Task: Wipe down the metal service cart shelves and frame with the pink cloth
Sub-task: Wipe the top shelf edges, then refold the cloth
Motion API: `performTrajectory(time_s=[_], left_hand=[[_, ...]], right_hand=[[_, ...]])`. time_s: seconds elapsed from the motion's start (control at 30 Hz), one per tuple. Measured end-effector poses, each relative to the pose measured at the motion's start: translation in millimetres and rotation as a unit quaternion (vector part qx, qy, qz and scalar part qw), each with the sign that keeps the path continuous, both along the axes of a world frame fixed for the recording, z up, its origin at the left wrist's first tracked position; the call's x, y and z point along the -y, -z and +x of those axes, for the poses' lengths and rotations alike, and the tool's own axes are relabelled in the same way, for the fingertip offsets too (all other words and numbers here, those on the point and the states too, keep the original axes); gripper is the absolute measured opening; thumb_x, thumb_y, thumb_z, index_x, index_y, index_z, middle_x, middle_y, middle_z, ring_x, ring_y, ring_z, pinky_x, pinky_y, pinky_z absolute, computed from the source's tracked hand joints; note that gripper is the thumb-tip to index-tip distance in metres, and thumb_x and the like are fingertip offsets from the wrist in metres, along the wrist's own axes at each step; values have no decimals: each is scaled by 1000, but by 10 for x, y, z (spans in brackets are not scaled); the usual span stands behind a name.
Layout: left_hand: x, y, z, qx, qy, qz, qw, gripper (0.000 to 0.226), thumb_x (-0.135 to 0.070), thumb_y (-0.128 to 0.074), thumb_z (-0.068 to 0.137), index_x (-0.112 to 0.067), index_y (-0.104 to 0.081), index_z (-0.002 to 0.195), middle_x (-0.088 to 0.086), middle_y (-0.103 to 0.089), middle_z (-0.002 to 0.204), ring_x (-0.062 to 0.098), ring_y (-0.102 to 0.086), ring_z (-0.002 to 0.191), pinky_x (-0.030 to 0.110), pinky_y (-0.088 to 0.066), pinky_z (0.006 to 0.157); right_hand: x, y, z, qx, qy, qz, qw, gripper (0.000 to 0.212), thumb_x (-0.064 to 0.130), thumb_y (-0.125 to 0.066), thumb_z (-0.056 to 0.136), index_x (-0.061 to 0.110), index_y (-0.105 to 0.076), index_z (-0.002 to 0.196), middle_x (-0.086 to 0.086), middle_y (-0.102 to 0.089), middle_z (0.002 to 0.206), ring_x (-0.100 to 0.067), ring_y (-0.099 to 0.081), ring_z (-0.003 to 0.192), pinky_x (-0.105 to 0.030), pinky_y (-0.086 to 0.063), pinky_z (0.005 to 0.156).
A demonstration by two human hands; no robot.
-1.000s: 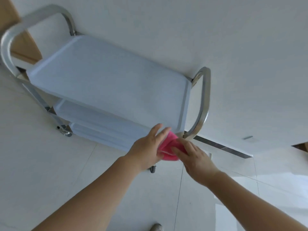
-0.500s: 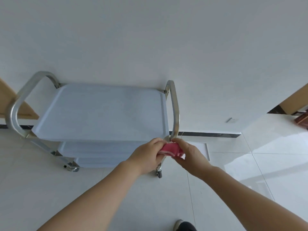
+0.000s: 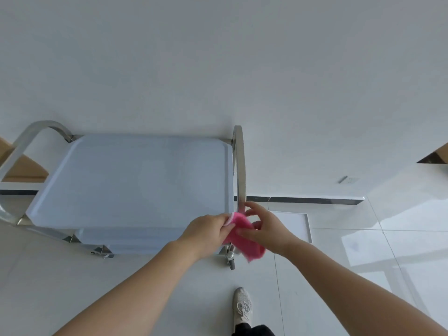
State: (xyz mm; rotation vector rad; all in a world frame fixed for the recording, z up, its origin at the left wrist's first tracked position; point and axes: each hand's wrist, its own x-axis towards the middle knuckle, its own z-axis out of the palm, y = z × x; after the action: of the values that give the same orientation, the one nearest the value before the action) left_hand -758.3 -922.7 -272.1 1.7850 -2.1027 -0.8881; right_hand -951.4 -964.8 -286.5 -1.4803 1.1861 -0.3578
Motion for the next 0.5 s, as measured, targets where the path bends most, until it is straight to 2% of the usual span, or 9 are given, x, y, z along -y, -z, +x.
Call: performTrajectory(time_s=[0.07,0.1,0.17,0.23,0.3,0.4,0.5], left_hand=[[129,44,-31,47,-11,-38,998,23,-40,-37,96,-24,-54,99,4,-66,80,28,-58,73,28,-33,58],[189,76,-48,65,-21,-46,997,26,-40,-36,96,-22,-54,102,7,-67,82,30,-59,75,28,-34,58],[294,148,-84,78,-48,-39,995,30,-40,-33,96,-21,-53,107,9,-68,85,31,-61,77,30,-38,60],[426,224,-117,80,-83,-25,993,31,-39,-32,97,-19,-53,107,9,-68,84,31,-62,79,32,-41,62],[554,290,-109,80,-129,-8,988,31,-38,-31,97,-16,-52,102,9,-67,84,31,-61,80,33,-43,64],[718,361,-67,68,-195,11,978,32,-36,-33,97,-12,-54,100,10,-66,88,28,-58,78,32,-42,64],[821,386,-28,48,-227,23,973,27,-35,-38,95,-14,-53,100,9,-65,88,26,-55,74,31,-41,63]], right_hand=[[185,21,-40,-67,-8,-41,997,61,17,-72,72,39,-47,122,6,-58,105,0,-60,63,-25,-54,60],[275,25,-67,-77,-6,-40,996,61,12,-71,72,34,-47,124,5,-59,99,-1,-58,61,-26,-53,58],[444,40,-118,-103,-26,-61,992,54,7,-65,76,26,-50,124,7,-61,86,-4,-55,63,-23,-51,59],[626,49,-148,-144,-77,-118,980,45,4,-53,77,23,-53,118,8,-63,80,-9,-56,69,-26,-51,65],[786,41,-111,-174,-99,-164,966,38,3,-47,78,20,-56,110,3,-68,88,-18,-60,80,-33,-51,73],[1015,76,24,-203,-48,-234,950,24,2,-47,78,12,-59,96,-7,-67,90,-30,-59,84,-35,-47,70],[1089,202,175,-272,10,-295,916,16,8,-51,84,10,-62,94,-9,-61,96,-32,-54,89,-35,-41,73]])
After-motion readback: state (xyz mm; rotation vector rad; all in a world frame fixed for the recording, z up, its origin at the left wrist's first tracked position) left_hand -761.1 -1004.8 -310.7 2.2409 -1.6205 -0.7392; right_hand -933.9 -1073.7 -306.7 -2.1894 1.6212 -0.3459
